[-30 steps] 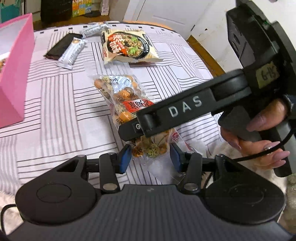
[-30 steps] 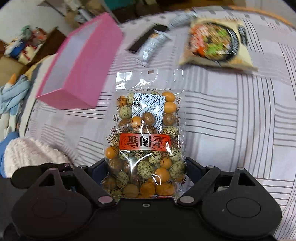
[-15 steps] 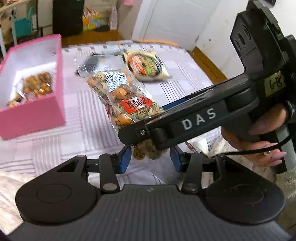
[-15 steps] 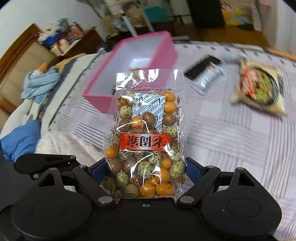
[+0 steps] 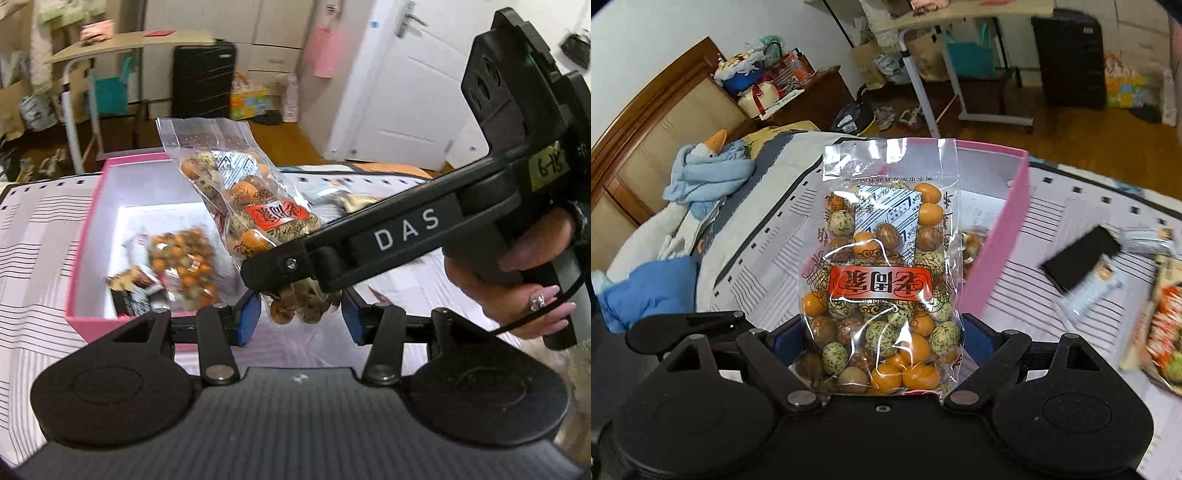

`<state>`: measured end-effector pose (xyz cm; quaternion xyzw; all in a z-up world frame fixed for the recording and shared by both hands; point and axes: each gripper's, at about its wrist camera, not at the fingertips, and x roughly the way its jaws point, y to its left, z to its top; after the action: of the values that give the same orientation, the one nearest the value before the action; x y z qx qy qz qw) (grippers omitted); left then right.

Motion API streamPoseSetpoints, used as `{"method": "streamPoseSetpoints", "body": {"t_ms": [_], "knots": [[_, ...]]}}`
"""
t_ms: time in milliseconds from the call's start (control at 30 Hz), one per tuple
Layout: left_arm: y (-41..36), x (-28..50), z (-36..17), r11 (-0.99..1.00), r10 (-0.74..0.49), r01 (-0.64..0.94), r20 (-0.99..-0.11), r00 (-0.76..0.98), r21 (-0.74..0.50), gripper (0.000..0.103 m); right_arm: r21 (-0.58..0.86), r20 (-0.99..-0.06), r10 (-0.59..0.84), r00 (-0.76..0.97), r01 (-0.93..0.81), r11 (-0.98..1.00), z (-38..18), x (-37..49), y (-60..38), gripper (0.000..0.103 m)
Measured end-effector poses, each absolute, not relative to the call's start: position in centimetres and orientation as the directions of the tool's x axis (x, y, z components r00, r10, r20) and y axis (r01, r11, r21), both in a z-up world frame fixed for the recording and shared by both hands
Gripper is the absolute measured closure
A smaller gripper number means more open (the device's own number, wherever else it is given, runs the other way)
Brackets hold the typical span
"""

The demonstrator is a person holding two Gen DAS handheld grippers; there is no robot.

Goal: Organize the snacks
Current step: 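Open both grippers to drop the peanut bag into the pink box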

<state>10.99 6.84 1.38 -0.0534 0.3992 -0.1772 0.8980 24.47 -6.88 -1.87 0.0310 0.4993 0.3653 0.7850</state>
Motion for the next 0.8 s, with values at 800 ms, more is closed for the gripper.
{"method": "streamPoseSetpoints", "body": {"t_ms": [800], "knots": [[15.4,25.7,-9.5,0.949,-0.282,0.06,-0.749,0.599,-0.309,0.037,0.29,-0.835,0.489,0.252,-0.554,0.78,-10.6,34.8,1.9,0.011]]}}
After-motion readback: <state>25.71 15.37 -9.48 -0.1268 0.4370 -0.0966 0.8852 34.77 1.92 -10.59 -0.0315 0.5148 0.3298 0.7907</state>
